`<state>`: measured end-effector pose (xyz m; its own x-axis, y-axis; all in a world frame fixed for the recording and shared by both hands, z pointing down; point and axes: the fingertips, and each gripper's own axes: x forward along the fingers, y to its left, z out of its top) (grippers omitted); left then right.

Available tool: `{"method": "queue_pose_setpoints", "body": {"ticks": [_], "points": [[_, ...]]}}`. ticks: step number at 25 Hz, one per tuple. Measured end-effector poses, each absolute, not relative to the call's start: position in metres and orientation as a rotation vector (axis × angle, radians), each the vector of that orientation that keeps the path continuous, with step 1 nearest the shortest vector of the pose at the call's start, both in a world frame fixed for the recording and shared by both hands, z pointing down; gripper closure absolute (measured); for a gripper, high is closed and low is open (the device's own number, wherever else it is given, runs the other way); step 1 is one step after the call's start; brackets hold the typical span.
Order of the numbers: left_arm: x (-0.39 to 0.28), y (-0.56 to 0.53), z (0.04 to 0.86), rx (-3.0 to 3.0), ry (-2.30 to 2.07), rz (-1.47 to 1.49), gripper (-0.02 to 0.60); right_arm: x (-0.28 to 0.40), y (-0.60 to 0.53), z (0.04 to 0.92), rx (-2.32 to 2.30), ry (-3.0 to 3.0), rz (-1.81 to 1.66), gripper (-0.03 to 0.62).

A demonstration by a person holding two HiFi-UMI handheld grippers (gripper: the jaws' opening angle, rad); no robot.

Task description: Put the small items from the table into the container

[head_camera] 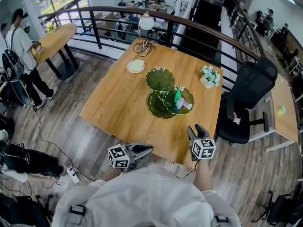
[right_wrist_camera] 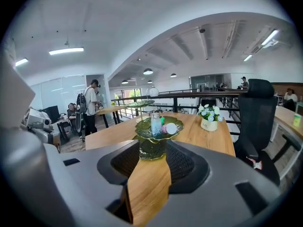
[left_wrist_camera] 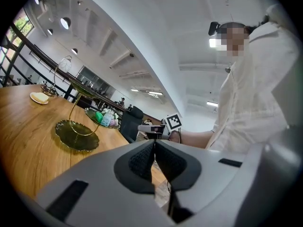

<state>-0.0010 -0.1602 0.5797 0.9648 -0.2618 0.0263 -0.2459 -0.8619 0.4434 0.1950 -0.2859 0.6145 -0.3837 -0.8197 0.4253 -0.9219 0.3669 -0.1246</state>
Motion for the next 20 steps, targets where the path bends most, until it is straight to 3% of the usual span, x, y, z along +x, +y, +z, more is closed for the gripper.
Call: {"method": "queue_pose_setpoints", "body": {"ticks": [12, 20], "points": [[0.008, -0.158, 0.587, 2.647, -0.301, -0.019, 0.574, 0.177, -0.235, 0.585, 1.582, -2.571, 0.495, 0.42], [0.014, -0.157, 0.588, 2.647, -0.284, -0.021, 0.574, 0.159, -0.208, 0.576, 1.59, -2.65, 0.476, 0.536]]}}
